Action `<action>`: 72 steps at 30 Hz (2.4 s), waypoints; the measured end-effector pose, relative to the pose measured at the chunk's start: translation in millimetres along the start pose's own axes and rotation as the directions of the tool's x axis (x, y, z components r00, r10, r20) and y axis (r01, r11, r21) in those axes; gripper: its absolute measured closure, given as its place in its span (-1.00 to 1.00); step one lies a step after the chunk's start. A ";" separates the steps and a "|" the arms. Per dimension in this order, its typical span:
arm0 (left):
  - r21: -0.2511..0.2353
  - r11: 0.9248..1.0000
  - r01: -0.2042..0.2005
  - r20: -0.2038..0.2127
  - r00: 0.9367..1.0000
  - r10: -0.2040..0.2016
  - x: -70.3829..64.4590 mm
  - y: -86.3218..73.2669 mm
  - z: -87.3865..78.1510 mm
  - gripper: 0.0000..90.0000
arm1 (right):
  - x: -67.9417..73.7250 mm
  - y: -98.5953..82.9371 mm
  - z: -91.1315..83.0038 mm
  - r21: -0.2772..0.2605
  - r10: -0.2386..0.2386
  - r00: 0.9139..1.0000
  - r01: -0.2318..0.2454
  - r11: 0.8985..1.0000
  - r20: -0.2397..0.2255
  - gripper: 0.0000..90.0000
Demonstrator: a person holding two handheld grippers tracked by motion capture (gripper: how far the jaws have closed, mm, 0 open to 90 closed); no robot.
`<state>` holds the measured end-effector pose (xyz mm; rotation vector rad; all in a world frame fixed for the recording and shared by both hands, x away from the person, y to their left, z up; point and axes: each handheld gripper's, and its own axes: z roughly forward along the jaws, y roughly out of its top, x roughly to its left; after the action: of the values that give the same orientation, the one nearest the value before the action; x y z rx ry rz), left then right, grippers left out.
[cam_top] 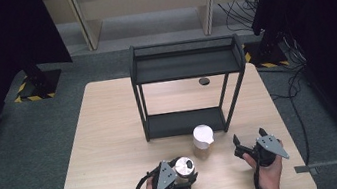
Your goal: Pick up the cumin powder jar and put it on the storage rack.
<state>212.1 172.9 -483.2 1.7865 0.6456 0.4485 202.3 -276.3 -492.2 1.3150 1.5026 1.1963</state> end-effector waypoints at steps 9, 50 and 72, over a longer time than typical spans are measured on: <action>-0.005 1.000 -0.013 0.006 1.000 0.013 -0.3 -0.5 -0.8 -0.32 | 0.1 -0.1 0.0 -0.001 0.000 1.000 0.000 1.000 0.001 -0.93; -0.103 0.995 -0.016 -0.077 0.997 0.008 1.7 29.1 -40.7 -0.32 | -0.7 0.0 -0.2 0.000 0.007 1.000 -0.007 1.000 -0.001 -0.93; -0.144 0.989 -0.024 -0.123 0.992 0.007 10.5 58.6 -46.0 -0.32 | 0.3 -0.3 -0.3 -0.002 0.005 1.000 -0.005 1.000 0.003 -0.93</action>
<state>204.7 200.8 -413.7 1.6366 0.6673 0.6043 201.9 -276.0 -492.4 1.3196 1.4967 1.1976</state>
